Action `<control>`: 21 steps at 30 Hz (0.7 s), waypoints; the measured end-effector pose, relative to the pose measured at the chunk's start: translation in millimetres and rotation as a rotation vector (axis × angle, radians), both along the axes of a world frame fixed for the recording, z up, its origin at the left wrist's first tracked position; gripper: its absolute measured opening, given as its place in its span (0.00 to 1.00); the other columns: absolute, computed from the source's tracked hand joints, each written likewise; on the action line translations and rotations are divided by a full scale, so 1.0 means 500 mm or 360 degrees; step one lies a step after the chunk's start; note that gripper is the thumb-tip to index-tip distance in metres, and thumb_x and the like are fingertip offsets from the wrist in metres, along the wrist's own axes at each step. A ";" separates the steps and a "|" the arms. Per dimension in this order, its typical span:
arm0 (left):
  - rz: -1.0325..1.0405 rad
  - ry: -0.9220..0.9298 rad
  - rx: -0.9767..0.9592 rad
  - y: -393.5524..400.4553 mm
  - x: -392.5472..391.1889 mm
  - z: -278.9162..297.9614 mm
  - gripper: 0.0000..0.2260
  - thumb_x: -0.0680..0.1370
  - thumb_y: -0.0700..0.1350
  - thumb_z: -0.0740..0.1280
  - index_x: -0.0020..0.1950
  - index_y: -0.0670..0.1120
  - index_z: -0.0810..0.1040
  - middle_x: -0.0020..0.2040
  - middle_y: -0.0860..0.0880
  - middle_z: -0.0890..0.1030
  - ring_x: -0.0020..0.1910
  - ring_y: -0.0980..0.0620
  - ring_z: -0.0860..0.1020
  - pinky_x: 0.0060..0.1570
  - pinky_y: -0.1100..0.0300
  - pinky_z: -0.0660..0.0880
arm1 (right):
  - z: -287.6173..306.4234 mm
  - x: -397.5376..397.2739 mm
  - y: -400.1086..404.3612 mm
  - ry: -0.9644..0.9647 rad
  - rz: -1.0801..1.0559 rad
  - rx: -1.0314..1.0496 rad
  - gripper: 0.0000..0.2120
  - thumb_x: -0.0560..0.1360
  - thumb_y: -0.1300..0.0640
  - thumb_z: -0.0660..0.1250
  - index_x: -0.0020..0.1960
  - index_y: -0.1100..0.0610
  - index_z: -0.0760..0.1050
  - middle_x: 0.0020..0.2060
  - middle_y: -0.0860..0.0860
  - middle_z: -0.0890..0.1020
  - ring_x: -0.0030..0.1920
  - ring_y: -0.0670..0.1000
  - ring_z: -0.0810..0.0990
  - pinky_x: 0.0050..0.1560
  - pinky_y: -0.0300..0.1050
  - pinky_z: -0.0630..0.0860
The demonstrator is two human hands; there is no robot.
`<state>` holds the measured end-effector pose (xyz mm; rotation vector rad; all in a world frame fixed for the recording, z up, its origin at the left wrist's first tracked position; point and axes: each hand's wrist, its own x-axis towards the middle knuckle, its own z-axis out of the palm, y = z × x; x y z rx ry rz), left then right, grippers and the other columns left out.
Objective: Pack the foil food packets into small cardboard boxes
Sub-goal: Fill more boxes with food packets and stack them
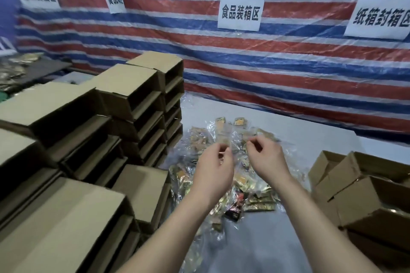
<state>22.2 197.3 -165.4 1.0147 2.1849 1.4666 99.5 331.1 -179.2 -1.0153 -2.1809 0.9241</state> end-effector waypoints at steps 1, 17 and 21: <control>0.0016 0.0109 -0.0020 0.004 -0.007 0.016 0.09 0.81 0.50 0.59 0.56 0.51 0.77 0.52 0.55 0.81 0.52 0.58 0.78 0.53 0.58 0.75 | 0.005 -0.018 -0.004 0.0011 0.0030 0.0001 0.07 0.79 0.54 0.63 0.44 0.49 0.78 0.37 0.42 0.81 0.39 0.43 0.79 0.37 0.38 0.73; 0.0644 0.1251 -0.1001 -0.223 -0.346 0.292 0.21 0.81 0.56 0.57 0.67 0.44 0.72 0.65 0.42 0.75 0.64 0.42 0.73 0.63 0.46 0.71 | 0.166 -0.373 -0.203 0.0100 0.0875 0.0110 0.05 0.75 0.47 0.62 0.49 0.43 0.75 0.45 0.44 0.78 0.46 0.46 0.75 0.40 0.34 0.67; 0.0663 0.1261 -0.1335 -0.348 -0.373 0.289 0.25 0.80 0.61 0.57 0.69 0.45 0.70 0.67 0.44 0.73 0.67 0.44 0.71 0.65 0.49 0.70 | 0.184 -0.426 -0.285 0.0071 0.1127 0.0075 0.13 0.77 0.48 0.64 0.60 0.49 0.77 0.48 0.44 0.78 0.49 0.45 0.76 0.41 0.33 0.68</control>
